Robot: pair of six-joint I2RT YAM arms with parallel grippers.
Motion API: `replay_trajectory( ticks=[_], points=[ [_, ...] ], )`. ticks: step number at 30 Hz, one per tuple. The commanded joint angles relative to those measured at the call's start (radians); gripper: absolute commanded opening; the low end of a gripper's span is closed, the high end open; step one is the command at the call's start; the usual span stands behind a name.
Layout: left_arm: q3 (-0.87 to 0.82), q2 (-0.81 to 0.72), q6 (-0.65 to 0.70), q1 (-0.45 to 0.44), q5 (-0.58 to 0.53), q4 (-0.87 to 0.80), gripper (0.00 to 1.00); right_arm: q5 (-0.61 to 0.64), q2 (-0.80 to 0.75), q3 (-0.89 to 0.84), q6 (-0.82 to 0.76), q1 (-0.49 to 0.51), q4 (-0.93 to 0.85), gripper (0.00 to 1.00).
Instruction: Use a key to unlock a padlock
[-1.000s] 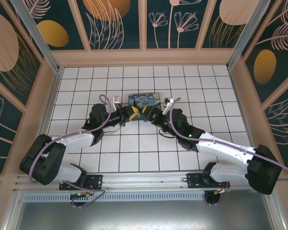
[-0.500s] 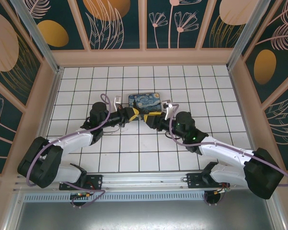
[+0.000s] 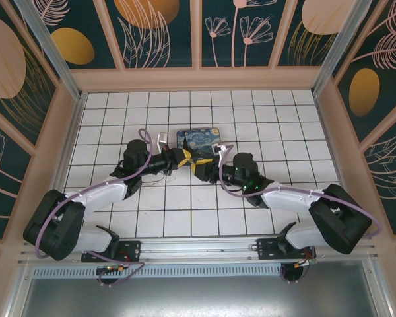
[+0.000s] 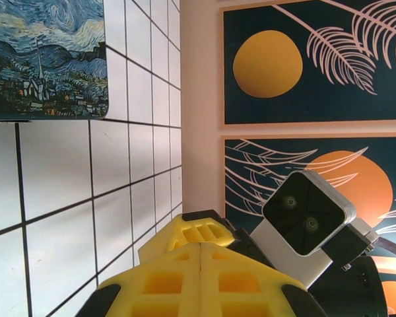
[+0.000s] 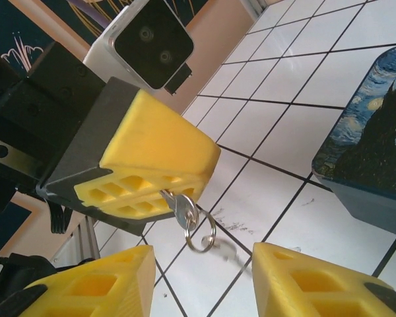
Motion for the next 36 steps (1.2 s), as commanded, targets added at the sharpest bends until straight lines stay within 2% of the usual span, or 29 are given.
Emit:
replay_trajectory(
  ticks=[1, 10, 12, 17, 21, 23, 28, 31, 36],
  points=[
    [0.024, -0.015, 0.026, -0.004, 0.022, -0.004, 0.0, -0.034, 0.017, 0.043, 0.006, -0.005, 0.087, 0.42],
    [0.022, -0.015, 0.025, -0.004, 0.017, -0.001, 0.0, -0.041, 0.061, 0.079, 0.016, -0.005, 0.088, 0.35],
    [0.022, -0.016, 0.024, -0.004, 0.016, -0.001, 0.0, -0.044, 0.069, 0.084, 0.019, -0.005, 0.088, 0.27],
    [0.025, -0.016, 0.024, -0.004, 0.013, -0.001, 0.0, -0.051, 0.072, 0.085, 0.029, -0.005, 0.097, 0.02],
    [0.025, -0.014, 0.03, -0.004, -0.002, -0.01, 0.01, -0.029, 0.043, 0.058, 0.058, -0.006, 0.105, 0.0],
    [0.032, -0.007, 0.043, -0.003, -0.02, -0.026, 0.16, 0.009, 0.027, 0.04, 0.092, -0.011, 0.084, 0.0],
    [0.054, 0.002, 0.08, 0.002, -0.061, -0.047, 0.68, 0.108, -0.014, -0.029, 0.265, -0.016, 0.069, 0.0],
    [0.056, -0.006, 0.097, 0.003, -0.081, -0.057, 0.81, 0.147, -0.04, -0.08, 0.346, -0.015, 0.093, 0.0],
    [0.052, -0.03, 0.183, 0.003, -0.118, -0.13, 0.92, 0.226, -0.091, -0.129, 0.441, -0.016, 0.067, 0.0]
  ],
)
